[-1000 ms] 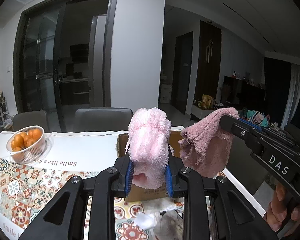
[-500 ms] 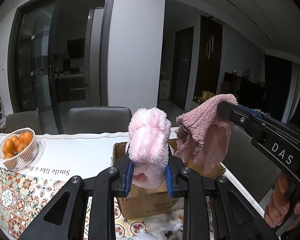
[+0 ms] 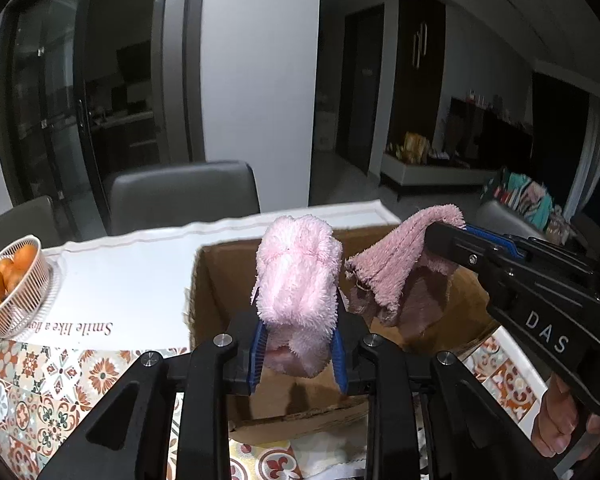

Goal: Organize soft objects
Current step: 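Lower both tools into the box and open them to drop the items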

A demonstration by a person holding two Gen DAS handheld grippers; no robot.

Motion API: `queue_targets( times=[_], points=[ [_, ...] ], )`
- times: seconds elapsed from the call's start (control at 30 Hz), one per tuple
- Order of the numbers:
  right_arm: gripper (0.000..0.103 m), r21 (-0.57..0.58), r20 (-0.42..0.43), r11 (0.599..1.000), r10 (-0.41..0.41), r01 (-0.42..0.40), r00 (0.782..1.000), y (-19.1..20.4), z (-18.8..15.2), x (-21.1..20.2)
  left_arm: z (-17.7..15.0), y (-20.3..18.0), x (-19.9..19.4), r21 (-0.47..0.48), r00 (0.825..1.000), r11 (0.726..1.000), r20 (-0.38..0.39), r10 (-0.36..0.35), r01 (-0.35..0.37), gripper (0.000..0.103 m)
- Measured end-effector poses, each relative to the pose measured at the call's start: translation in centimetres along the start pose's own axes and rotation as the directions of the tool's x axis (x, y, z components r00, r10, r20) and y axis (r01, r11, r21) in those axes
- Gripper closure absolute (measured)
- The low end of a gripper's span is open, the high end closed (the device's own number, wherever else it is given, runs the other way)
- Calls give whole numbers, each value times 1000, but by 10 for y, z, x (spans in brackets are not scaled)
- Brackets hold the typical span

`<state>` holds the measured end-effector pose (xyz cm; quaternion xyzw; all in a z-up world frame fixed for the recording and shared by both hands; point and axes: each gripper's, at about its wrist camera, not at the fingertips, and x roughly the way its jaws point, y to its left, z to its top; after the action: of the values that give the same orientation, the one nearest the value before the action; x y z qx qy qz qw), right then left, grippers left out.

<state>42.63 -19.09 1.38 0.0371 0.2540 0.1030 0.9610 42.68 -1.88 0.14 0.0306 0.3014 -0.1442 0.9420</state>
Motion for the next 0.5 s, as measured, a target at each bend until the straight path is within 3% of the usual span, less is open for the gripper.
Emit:
queue_targets(
  times=[0.17,0.3,0.37,0.4,0.43,0.5],
  points=[
    [94,15,-82,1000,-18,19,996,-13,-10,19,-7,-4,14,20,999,1000,-48,16,-15,72],
    [92,32,-139,999,-13,18,990,-20,-18,28,-5,-8,23,34,997,999,-76,27,-24,55],
    [86,45,-173,999,-5,13,985,-23,-19,33,-6,-10,23,41,996,998,-77,43,-40,44],
    [75,47,-179,999,-8,16,984,-25,-19,35,-5,-10,23,45,996,998,-74,55,-51,39],
    [64,46,-180,999,-19,27,984,-28,-19,35,-5,-12,22,51,995,996,-70,70,-67,38],
    [59,39,-170,998,-48,55,984,-28,-19,30,-6,-12,18,58,994,995,-64,88,-84,36]
  ],
)
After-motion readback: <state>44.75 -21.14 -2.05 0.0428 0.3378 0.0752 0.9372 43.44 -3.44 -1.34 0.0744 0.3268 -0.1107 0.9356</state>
